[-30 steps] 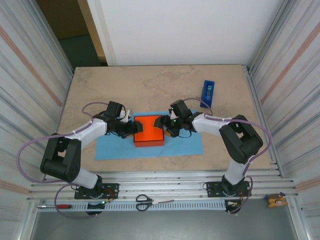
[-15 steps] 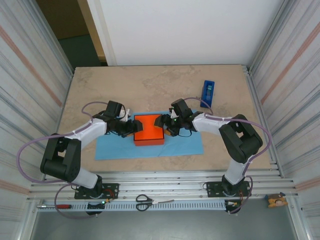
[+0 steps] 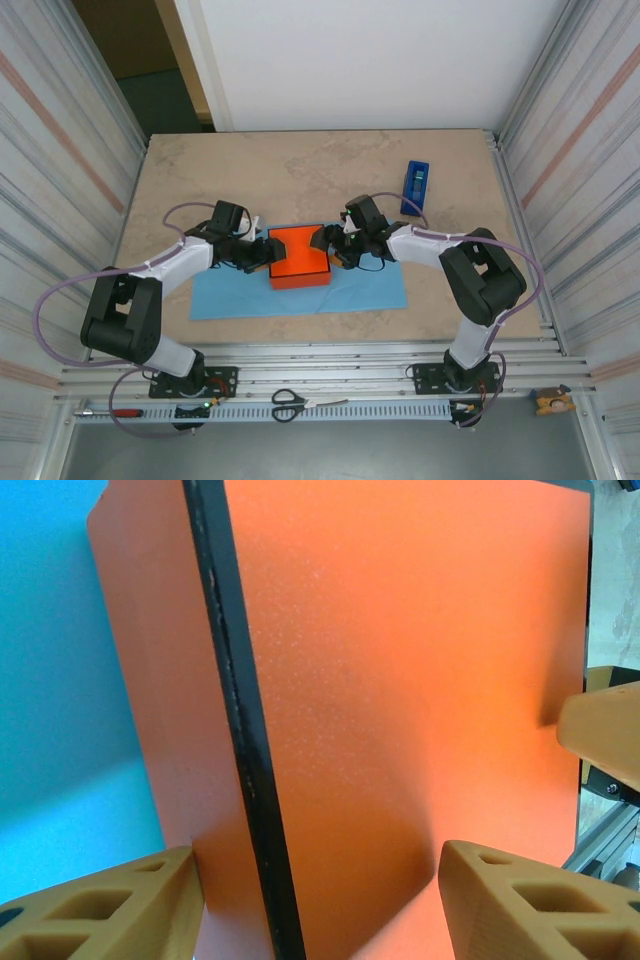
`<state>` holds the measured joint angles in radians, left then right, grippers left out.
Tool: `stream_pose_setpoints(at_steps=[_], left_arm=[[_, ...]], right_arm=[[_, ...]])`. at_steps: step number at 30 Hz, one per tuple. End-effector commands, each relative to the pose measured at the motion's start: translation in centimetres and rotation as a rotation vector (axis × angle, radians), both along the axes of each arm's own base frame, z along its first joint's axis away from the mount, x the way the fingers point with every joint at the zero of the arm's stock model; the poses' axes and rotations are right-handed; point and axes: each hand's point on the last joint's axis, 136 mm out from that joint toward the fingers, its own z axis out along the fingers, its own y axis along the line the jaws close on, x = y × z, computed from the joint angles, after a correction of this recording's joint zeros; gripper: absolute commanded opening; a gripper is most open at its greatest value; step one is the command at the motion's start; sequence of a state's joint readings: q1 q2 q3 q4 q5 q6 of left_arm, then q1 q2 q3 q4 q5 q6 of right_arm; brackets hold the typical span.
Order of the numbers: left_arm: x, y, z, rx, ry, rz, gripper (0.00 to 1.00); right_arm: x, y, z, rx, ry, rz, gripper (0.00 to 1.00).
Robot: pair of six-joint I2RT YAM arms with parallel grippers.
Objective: Wrap the gift box in paper
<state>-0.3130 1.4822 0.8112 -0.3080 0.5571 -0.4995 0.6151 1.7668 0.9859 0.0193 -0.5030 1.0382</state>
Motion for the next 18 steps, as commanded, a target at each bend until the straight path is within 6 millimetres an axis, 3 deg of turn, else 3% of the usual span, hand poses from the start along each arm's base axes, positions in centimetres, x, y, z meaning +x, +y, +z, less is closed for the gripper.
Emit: stream_pose_setpoints(at_steps=[1, 9, 18], left_arm=[[0.6, -1.1, 2.5, -0.069, -0.061, -0.024, 0.63], [0.7, -1.1, 2.7, -0.067, -0.061, -0.027, 0.63], [-0.7, -0.7, 1.9, -0.056, -0.028, -0.024, 0.63]], right_arm=[[0.5, 1.6, 2.9, 0.089, -0.045, 0.041, 0.70], [-0.1, 1.3, 2.9, 0.082, -0.041, 0.041, 0.70], [-1.7, 0.8, 2.1, 0.064, -0.015, 0.052, 0.70]])
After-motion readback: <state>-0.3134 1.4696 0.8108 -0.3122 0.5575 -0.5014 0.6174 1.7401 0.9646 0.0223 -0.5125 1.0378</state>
